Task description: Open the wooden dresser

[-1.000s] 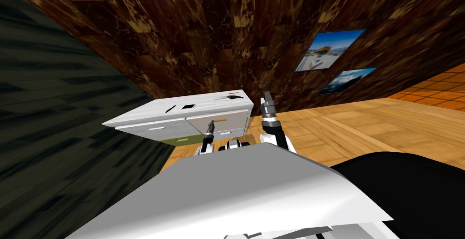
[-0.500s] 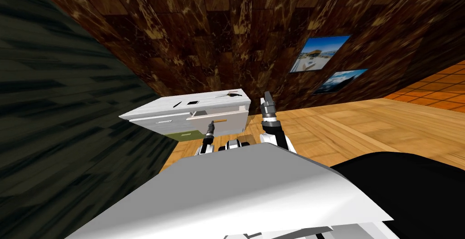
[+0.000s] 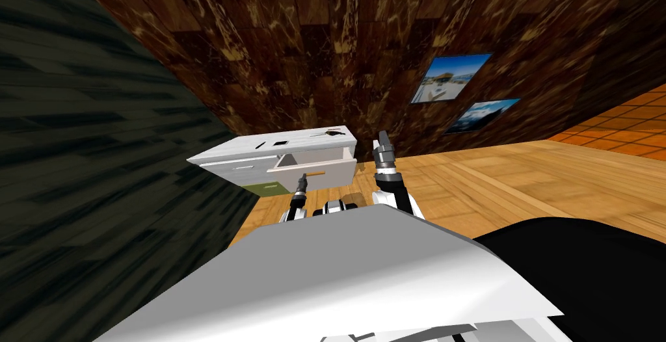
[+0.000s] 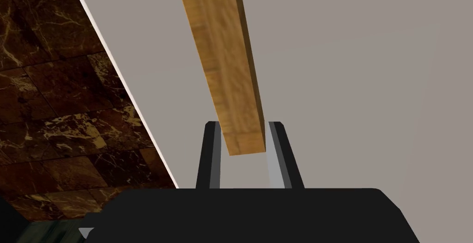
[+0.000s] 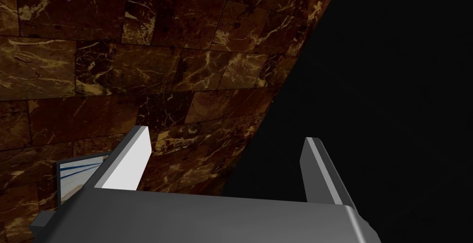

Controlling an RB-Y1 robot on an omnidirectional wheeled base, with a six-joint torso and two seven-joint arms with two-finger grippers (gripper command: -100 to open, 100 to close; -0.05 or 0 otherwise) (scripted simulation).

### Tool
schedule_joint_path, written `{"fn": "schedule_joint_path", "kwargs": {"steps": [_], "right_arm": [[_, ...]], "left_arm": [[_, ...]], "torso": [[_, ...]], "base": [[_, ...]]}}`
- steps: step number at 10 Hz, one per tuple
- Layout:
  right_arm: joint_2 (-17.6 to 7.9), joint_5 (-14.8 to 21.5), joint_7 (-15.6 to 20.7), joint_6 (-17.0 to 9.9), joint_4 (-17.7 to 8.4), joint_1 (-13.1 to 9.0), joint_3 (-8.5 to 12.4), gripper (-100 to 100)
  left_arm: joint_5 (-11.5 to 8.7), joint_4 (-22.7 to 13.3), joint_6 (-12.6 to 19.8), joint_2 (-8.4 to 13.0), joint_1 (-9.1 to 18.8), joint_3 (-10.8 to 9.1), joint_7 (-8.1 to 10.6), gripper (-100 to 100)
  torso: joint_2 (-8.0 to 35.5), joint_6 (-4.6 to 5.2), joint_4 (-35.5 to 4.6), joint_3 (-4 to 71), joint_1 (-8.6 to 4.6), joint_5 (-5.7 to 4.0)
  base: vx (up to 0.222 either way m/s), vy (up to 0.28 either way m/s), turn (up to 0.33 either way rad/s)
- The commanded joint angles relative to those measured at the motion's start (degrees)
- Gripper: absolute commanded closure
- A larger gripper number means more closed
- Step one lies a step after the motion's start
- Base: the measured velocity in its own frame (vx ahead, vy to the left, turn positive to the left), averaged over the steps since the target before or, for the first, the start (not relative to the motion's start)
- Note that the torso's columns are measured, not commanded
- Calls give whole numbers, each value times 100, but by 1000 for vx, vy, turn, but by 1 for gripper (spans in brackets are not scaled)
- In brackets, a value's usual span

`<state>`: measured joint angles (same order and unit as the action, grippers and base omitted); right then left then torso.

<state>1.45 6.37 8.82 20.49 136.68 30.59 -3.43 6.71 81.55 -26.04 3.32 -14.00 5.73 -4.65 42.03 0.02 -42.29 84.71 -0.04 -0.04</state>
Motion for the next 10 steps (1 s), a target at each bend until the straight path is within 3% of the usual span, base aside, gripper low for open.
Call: {"fn": "schedule_joint_path", "kwargs": {"steps": [1, 8, 9, 10], "right_arm": [[0, 0, 0, 0, 0, 1, 0, 0], [0, 0, 0, 0, 0, 1, 0, 0], [0, 0, 0, 0, 0, 1, 0, 0], [0, 0, 0, 0, 0, 1, 0, 0]], "left_arm": [[0, 319, 403, 26, 91, 7, 41, -100], [-1, 1062, 1347, 85, 303, 25, 136, -100], [7, 992, 1302, 63, 247, 32, 121, -100], [9, 1005, 1349, 58, 246, 35, 118, 0]], "torso": [[-4, -1, 4, 5, 0, 0], [36, -7, -12, -18, 1, -3], [50, -2, -28, -26, -8, -9], [48, -3, -19, -27, -9, -6]], "base": [[-44, 6, -4], [-37, 3, -1], [-9, 4, -1], [0, 0, 0]]}}
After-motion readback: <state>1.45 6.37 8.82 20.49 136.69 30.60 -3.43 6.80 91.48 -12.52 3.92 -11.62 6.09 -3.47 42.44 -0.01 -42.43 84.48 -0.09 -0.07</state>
